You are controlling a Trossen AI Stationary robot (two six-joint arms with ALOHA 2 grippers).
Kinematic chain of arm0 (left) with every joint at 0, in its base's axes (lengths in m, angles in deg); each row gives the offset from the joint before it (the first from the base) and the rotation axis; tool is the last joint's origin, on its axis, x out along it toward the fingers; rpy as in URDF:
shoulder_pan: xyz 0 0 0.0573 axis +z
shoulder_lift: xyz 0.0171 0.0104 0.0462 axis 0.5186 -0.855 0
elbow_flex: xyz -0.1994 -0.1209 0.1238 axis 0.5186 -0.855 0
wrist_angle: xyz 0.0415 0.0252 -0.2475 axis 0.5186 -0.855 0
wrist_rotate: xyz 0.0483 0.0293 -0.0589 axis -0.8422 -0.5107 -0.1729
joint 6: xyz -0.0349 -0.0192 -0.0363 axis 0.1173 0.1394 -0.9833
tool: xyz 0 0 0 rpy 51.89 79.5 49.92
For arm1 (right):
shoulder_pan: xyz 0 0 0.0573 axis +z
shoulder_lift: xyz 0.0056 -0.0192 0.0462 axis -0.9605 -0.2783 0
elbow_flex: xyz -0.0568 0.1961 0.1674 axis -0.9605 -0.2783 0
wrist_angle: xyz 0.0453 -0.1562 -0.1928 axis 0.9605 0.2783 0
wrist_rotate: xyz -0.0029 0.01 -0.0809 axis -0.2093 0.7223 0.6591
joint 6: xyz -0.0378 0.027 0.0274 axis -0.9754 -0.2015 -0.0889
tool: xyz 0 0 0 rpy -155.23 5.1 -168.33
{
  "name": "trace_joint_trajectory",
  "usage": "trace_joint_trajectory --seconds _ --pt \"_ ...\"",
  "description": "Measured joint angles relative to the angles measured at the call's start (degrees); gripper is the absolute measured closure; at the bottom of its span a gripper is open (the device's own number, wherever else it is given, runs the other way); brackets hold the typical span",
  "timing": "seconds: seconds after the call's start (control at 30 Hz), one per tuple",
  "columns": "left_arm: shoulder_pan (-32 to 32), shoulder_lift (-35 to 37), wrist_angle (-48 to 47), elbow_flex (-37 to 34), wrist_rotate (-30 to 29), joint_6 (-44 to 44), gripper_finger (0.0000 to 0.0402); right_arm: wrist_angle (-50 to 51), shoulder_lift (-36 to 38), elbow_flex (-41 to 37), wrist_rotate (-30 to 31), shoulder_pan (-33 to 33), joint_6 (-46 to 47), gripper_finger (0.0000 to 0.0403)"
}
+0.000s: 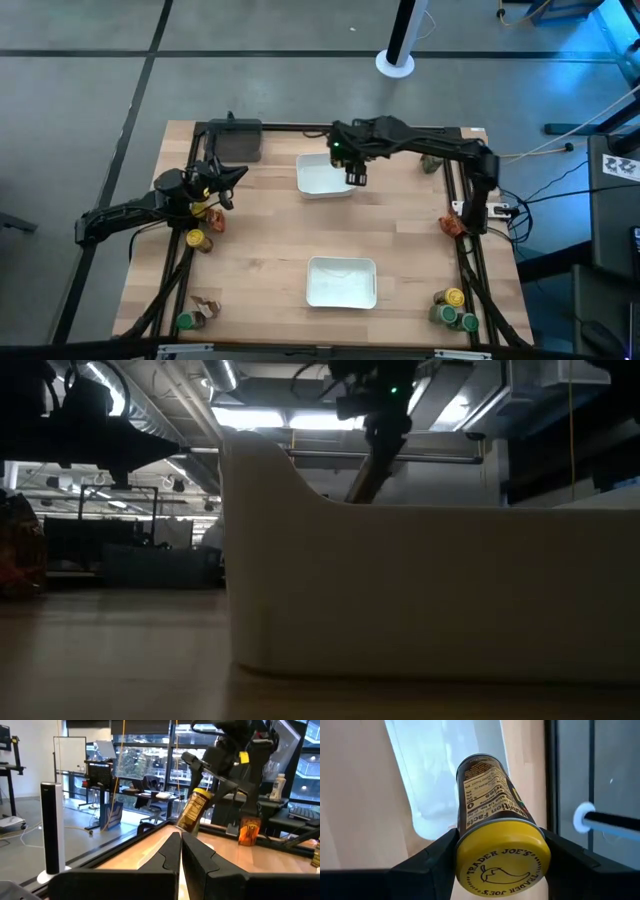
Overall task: Sort spices by type
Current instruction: Put the yellow seasoning bottle into the top white bin
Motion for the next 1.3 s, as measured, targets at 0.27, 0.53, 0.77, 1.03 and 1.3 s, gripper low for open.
trace_joint_trajectory --seconds 0.27,0.53,0.77,1.03,1.3 --pt "0.0 0.0 0.1 0.0 0.0 -0.3 0.0396 6.0 -7.4 3.1 -1.1 -1.2 0.3 0.0163" --pt "0.0 0.0 0.2 0.0 0.0 -0.4 0.0396 4.1 -9.7 3.1 -1.1 -1.4 0.3 0.0162" --pt "0.0 0.0 0.1 0.0 0.0 -0.4 0.0396 3.6 -12.5 3.1 -2.8 -2.4 -0.1 0.0162" --pt "0.0 0.0 0.2 0.0 0.0 -0.4 0.0396 3.3 -14.6 3.1 -4.3 -4.2 -1.0 0.0162" --pt "0.0 0.0 0.3 0.0 0.0 -0.4 0.0396 2.6 -14.9 3.1 -4.6 -4.2 -1.3 0.0149"
